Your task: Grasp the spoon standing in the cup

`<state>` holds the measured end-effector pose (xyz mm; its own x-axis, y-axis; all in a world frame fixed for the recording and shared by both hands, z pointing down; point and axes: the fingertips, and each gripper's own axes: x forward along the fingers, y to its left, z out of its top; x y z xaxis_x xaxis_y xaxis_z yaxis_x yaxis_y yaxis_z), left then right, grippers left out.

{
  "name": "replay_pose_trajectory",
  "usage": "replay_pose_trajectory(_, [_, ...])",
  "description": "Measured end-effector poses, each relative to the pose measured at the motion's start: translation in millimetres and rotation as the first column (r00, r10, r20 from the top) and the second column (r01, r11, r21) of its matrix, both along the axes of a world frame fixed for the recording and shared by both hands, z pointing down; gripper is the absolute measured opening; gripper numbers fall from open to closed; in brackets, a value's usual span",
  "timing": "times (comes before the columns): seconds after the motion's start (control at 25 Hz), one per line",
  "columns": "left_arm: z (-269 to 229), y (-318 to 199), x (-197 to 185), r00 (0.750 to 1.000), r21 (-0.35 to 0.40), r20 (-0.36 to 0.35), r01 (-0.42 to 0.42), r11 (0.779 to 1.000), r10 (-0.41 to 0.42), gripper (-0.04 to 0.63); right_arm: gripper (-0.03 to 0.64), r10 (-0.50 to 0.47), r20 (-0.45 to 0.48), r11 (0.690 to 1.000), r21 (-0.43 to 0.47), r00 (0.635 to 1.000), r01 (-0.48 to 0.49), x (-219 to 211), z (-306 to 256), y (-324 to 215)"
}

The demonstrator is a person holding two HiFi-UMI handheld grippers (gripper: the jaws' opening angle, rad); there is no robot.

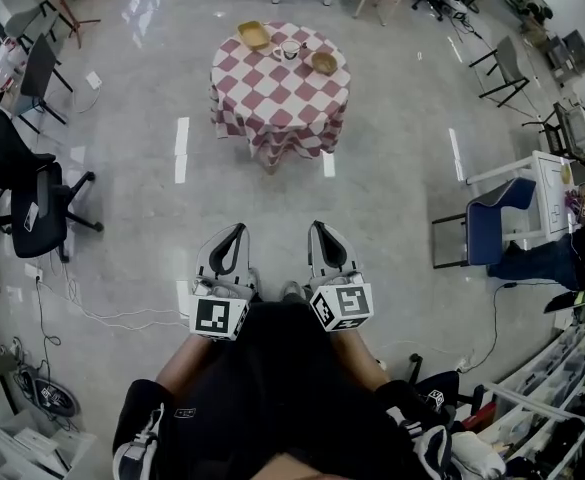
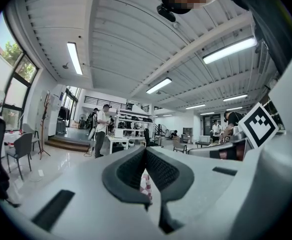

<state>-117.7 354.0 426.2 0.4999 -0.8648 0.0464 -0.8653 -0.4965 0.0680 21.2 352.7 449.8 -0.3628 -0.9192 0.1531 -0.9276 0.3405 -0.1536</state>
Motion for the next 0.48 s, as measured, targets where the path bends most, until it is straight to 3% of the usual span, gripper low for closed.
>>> replay_pose_trajectory(0.48, [10, -47, -36, 1.0, -0.026, -0.02, 0.007, 1.0, -0.007, 0.009, 0.026, 0.012, -0.002, 1.0, -0.017, 1.0, -0.012, -28, 9, -59])
